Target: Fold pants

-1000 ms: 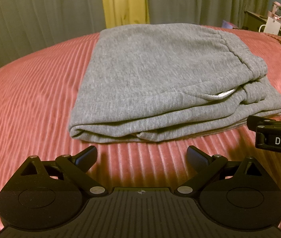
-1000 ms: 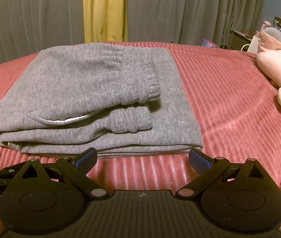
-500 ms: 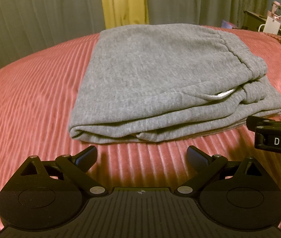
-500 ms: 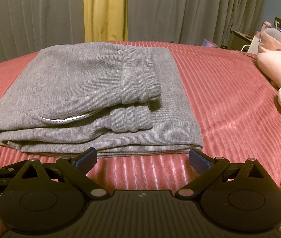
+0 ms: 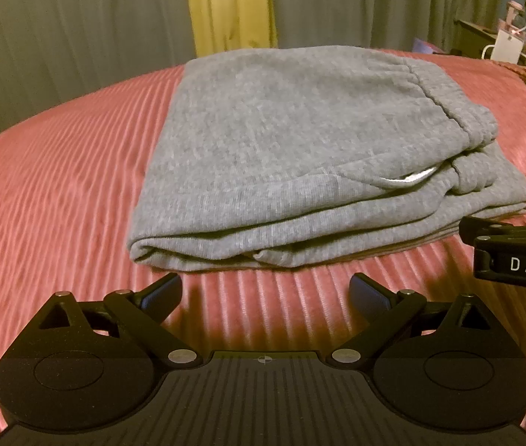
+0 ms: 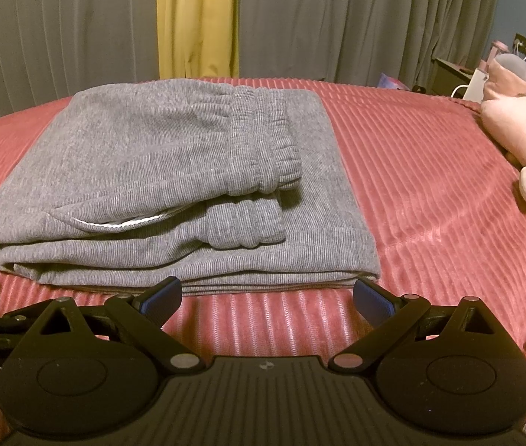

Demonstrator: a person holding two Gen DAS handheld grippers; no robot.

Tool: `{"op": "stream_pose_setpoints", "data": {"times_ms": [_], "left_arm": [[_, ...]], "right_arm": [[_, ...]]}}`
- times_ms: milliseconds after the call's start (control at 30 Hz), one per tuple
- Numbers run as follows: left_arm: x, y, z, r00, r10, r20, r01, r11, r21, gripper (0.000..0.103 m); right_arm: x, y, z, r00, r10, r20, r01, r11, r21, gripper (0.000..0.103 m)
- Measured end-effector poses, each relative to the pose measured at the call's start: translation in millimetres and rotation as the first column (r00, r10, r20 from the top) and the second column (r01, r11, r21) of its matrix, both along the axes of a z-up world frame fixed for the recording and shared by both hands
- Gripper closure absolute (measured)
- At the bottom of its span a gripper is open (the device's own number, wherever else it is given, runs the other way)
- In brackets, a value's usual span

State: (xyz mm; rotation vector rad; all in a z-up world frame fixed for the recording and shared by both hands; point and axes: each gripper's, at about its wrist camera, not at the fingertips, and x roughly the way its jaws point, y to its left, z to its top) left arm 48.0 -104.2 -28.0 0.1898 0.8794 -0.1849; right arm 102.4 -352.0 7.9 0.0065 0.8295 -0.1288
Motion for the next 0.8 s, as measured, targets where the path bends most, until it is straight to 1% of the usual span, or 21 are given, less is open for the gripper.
{"op": "stream_pose_setpoints", "data": {"times_ms": [800], "left_arm": [[-1.1, -1.0, 1.7, 1.000, -0.006, 0.011, 0.006, 1.000, 0.002, 0.003]], "right_arm": [[0.0, -0.7, -0.3, 1.000, 0.011, -0.004, -0.011, 1.000, -0.014, 0.004]]}}
